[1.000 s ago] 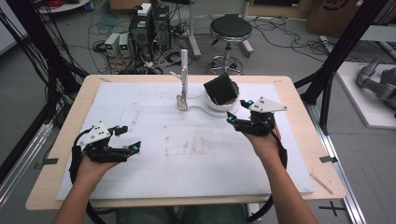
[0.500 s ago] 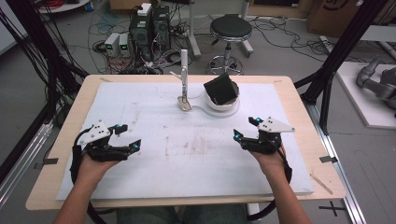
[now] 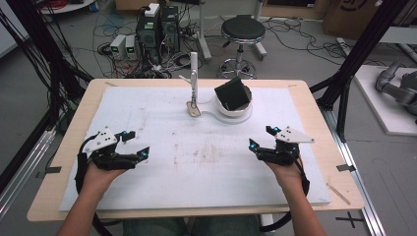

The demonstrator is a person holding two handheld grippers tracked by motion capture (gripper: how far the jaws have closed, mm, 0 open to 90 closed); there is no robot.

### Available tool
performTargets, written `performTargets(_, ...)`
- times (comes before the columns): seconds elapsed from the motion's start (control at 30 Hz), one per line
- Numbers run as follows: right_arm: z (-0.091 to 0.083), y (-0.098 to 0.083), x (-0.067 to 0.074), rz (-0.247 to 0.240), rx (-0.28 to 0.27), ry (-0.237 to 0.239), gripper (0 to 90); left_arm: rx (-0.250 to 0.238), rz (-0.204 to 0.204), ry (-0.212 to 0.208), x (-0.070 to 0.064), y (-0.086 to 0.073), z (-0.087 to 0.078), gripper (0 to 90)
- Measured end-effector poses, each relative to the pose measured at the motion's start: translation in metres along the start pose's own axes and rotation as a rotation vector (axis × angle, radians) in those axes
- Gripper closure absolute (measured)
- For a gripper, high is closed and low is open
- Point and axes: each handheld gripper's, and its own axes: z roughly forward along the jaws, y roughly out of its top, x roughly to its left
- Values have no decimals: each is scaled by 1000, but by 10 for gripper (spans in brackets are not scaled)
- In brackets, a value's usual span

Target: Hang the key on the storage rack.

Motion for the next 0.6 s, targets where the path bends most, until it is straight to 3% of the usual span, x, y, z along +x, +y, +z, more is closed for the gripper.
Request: performTargets(0.6, -1, -3, -2, 10, 9, -2, 214, -2, -6, 2, 0, 0, 0, 185)
